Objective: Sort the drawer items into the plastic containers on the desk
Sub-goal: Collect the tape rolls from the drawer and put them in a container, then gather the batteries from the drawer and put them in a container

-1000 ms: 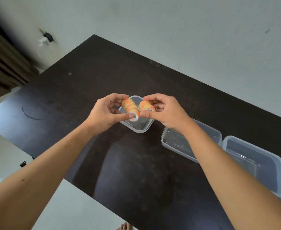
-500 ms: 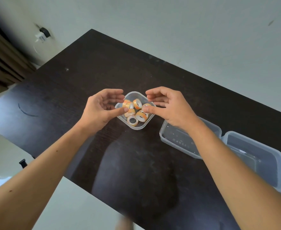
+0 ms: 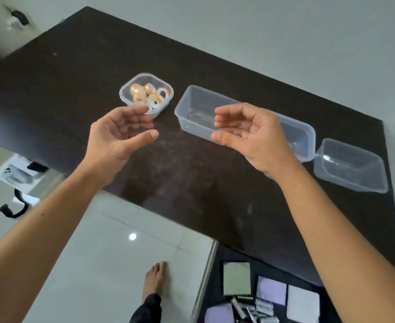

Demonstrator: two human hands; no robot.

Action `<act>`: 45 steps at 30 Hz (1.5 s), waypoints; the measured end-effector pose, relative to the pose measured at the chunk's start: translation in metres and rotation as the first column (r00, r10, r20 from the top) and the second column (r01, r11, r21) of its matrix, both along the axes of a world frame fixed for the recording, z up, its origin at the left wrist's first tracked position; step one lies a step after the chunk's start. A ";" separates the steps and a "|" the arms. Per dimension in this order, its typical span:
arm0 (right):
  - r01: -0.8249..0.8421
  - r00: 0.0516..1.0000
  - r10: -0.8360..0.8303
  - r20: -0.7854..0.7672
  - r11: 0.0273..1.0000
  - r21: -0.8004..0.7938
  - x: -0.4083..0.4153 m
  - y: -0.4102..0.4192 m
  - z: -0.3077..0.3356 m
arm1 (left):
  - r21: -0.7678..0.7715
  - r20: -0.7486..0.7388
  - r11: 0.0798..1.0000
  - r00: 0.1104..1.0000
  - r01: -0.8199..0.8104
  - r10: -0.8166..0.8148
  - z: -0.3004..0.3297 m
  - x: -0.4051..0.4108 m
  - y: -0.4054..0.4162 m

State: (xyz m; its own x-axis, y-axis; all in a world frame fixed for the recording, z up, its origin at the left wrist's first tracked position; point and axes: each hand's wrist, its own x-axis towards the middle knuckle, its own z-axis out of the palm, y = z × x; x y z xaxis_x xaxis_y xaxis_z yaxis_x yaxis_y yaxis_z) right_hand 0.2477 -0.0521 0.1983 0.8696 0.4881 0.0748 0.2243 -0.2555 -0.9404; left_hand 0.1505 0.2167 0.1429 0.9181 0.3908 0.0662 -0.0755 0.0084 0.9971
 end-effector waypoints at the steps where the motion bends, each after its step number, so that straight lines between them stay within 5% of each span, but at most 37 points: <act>1: 0.012 1.000 -0.011 -0.016 1.000 0.017 -0.019 -0.019 -0.002 | -0.003 -0.007 1.000 1.000 0.008 -0.008 -0.002 -0.017 -0.016; 11: 0.051 0.969 -0.051 -0.243 0.999 -0.004 -0.195 -0.191 -0.076 | -0.124 -0.217 0.975 0.953 0.187 -0.210 -0.071 -0.175 -0.191; 22: 0.099 0.925 -0.125 -0.359 0.991 -0.091 -0.282 -0.261 -0.164 | -0.130 -0.332 0.916 0.853 0.380 -0.402 -0.125 -0.227 -0.266; 31: 0.091 0.953 -0.177 -0.247 0.942 -0.324 -0.297 -0.279 -0.230 | 0.211 -0.521 0.761 0.729 0.613 -0.443 -0.171 -0.218 -0.296; 38: 0.057 0.986 -0.133 -0.105 0.845 -0.532 -0.294 -0.273 -0.253 | 0.522 -0.535 0.527 0.738 0.671 -0.411 -0.192 -0.214 -0.299; 45: 0.029 0.992 -0.095 -0.078 0.800 -0.600 -0.302 -0.273 -0.254 | 0.605 -0.498 0.457 0.758 0.652 -0.422 -0.206 -0.217 -0.302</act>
State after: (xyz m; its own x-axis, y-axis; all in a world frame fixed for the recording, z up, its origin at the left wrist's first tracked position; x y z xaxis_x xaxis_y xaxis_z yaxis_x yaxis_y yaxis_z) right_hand -0.0538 -0.3255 -0.0556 0.8860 0.3523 -0.3014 0.1028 -0.7831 -0.6133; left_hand -0.0663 -0.0856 -0.0635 0.9487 -0.2605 -0.1793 -0.0792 -0.7447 0.6627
